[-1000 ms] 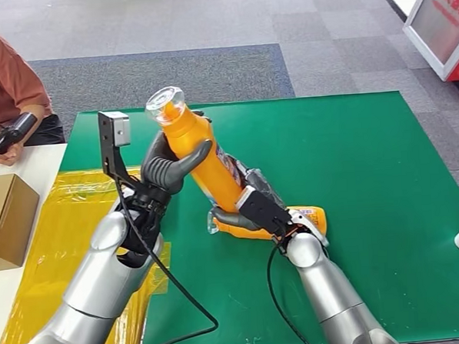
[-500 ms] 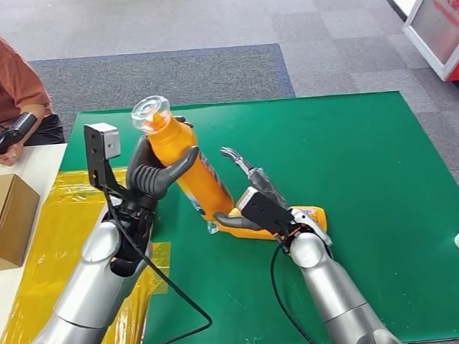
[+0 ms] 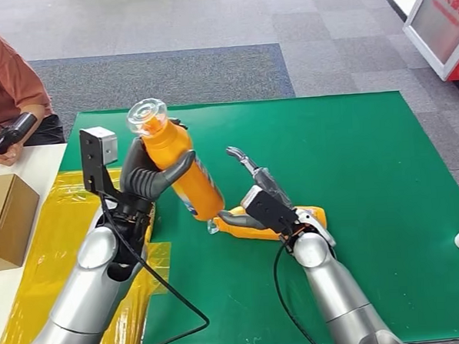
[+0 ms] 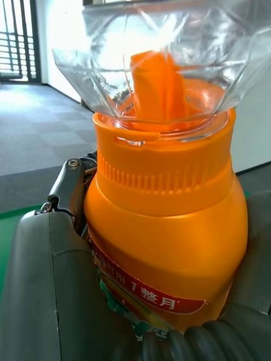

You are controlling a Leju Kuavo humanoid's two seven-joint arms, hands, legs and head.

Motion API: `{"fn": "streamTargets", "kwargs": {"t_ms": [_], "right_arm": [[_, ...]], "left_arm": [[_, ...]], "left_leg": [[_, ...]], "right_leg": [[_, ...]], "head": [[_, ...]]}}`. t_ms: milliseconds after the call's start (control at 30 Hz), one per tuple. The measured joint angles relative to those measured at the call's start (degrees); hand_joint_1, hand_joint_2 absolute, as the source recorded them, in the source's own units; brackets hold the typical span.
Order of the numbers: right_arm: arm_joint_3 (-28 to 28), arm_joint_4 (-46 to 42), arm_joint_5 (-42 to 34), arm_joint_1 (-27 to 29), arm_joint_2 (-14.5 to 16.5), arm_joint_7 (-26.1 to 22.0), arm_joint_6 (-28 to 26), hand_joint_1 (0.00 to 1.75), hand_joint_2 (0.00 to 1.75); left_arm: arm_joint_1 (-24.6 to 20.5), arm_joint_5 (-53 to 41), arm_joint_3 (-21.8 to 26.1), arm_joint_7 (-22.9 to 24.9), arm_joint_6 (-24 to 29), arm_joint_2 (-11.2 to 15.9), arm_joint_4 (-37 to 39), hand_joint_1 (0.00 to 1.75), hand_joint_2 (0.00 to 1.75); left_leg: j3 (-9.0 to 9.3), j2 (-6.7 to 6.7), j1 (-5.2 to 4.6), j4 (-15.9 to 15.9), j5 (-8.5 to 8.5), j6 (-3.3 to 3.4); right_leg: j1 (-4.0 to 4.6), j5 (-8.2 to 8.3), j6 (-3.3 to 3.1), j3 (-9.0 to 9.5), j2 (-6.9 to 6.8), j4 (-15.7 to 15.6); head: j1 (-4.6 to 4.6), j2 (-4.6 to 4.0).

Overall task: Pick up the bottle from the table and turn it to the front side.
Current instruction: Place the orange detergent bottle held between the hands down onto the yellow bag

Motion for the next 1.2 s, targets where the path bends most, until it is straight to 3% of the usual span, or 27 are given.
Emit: {"fn": "streamTargets", "kwargs": {"t_ms": [133,367,833,967,1200], "right_arm": [[-1.90,-0.43,-0.02,1.07,-0.12,0.36,-0.34,0.00,1.75],[-8.14,-0.44,0.17,2.68,-0.37,1.26,-2.11,0.00,1.75],[-13.54,-0.76,1.19,4.61,-0.55,1.28,-2.68,0.00,1.75],[-13.98,-0.84,1.51,4.73,-0.55,1.50,-2.85,0.00,1.75],[-15.09,-1.33,2.39,5.93,-0.55,1.98,-3.07,0.00,1.75]], "left_arm": [[1.13,-6.96,0.90,0.43,1.57,0.70,-1.40,1.75,1.75],[4.33,-40.93,0.85,2.86,10.06,1.49,-7.29,1.75,1.75],[8.52,-52.62,0.79,3.86,12.90,2.11,-16.34,1.75,1.75],[8.91,-65.35,0.64,7.56,14.89,2.86,-17.49,1.75,1.75],[10.64,-93.55,-1.11,18.10,16.29,6.41,-19.09,1.75,1.75]], "left_leg": [[0.00,0.00,0.00,0.00,0.00,0.00],[-0.02,0.00,-0.01,0.00,0.00,0.00],[-0.04,0.00,0.00,0.00,0.00,0.00],[-0.04,0.01,0.00,0.00,0.00,-0.01],[-0.06,0.01,0.00,-0.02,0.00,-0.01]], "right_leg": [[0.00,0.00,0.00,-0.01,0.00,0.00],[-0.01,0.00,0.00,-0.02,0.00,0.00],[0.00,0.00,-0.01,-0.07,0.00,0.00],[0.00,0.00,-0.01,-0.07,0.00,0.00],[0.00,-0.01,-0.01,-0.10,0.00,0.00]], "head": [[0.00,0.00],[0.01,0.00],[0.01,0.00],[0.01,0.00],[0.01,0.00]]}}
